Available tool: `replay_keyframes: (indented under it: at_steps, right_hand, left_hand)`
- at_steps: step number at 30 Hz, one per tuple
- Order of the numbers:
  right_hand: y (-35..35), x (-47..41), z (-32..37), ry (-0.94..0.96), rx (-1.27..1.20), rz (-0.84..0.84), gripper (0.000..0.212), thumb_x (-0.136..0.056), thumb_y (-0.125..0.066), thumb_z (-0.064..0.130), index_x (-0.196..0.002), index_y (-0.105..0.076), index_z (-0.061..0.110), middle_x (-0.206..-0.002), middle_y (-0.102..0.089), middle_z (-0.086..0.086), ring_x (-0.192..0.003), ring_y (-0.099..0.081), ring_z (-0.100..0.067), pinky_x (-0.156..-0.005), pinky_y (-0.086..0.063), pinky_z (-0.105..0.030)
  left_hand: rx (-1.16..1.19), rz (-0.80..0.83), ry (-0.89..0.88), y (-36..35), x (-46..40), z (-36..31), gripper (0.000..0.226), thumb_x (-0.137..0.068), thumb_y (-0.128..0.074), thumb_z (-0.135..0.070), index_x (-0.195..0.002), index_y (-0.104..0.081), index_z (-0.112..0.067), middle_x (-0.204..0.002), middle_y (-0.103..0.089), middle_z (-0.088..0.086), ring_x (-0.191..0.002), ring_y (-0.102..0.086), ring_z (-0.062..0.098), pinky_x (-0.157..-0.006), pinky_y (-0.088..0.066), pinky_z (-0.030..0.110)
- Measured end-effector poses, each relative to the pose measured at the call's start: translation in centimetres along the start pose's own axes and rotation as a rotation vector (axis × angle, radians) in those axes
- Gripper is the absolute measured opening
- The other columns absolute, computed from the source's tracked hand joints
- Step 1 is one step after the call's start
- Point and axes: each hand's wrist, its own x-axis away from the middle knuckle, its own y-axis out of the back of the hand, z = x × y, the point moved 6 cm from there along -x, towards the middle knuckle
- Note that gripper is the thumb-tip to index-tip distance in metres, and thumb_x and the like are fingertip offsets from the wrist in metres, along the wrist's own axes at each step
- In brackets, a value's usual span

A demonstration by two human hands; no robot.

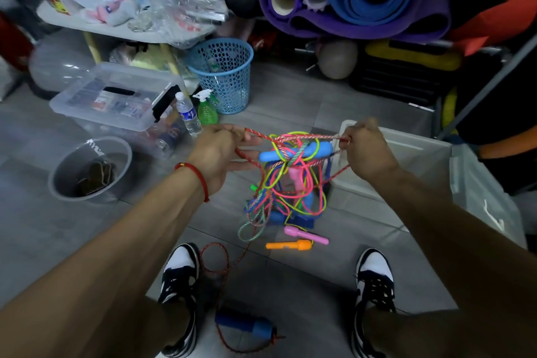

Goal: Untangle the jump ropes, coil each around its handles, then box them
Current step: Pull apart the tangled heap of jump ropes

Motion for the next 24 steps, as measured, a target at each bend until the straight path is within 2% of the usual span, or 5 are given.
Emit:
replay_keyframes:
  at_steps: [3, 7, 13, 19, 24]
  right_hand:
    - [0.3, -0.3, -0.7, -0.169, -0.174, -0.047, 0.022, -0.095, -0.052, 0.005, -0.108, -0.069, 0.012, -0.109, -0.066, -0.019, -0.109, -0.058, -0.039, -0.095, -0.04, -0.038]
    - [-0.8, 0.5, -0.5, -0.414, -0.796, 0.162, 0.012, -0.1, -0.055, 0.007, -0.111, -0.061, 0.008, -0.078, -0.067, -0.022, -0.058, -0.07, -0.039, -0.067, -0.061, -0.055]
    - [1.3, 0.2, 1.5, -0.334, -1.115, 0.343, 0.015, -0.102, -0.055, 0.015, -0.095, -0.063, 0.004, -0.052, -0.044, 0.0, -0.05, -0.047, -0.017, -0.059, -0.062, -0.038]
    - [-1.0, 3.4, 0.0, 0.163, 0.36, 0.732, 0.03, -0.078, -0.08, 0.048, -0.093, -0.069, 0.025, -0.089, -0.066, 0.002, -0.088, -0.065, -0.019, -0.08, -0.054, -0.031]
    - [-0.7, 3.8, -0.5, 0.099, 0.288, 0.705, 0.022, -0.087, -0.073, 0.039, -0.092, -0.059, 0.023, -0.103, -0.065, -0.006, -0.099, -0.06, -0.024, -0.08, -0.048, -0.031]
  left_hand:
    - [0.027, 0.008, 0.039, -0.1, 0.0, 0.2, 0.026, -0.103, -0.041, -0.006, -0.079, -0.051, -0.012, -0.113, -0.071, 0.022, -0.096, -0.069, 0.047, -0.082, -0.059, 0.05]
    - [0.024, 0.008, 0.062, 0.2, 0.0, 0.4, 0.026, -0.103, -0.041, -0.008, -0.079, -0.051, -0.011, -0.114, -0.071, 0.021, -0.096, -0.069, 0.05, -0.086, -0.058, 0.055]
    - [-0.104, 0.0, 0.093, 0.8, 0.3, 1.1, 0.03, -0.103, -0.038, -0.004, -0.079, -0.055, -0.01, -0.11, -0.071, 0.019, -0.099, -0.069, 0.047, -0.087, -0.057, 0.056]
    - [-0.194, -0.01, 0.094, 1.6, 0.2, 1.9, 0.029, -0.104, -0.036, -0.007, -0.083, -0.057, -0.009, -0.114, -0.07, 0.02, -0.084, -0.069, 0.036, -0.085, -0.057, 0.05]
    - [-0.202, 0.045, 0.115, 1.4, 0.8, 2.8, 0.033, -0.101, -0.037, -0.002, -0.077, -0.058, -0.01, -0.1, -0.071, 0.014, -0.079, -0.067, 0.033, -0.087, -0.056, 0.05]
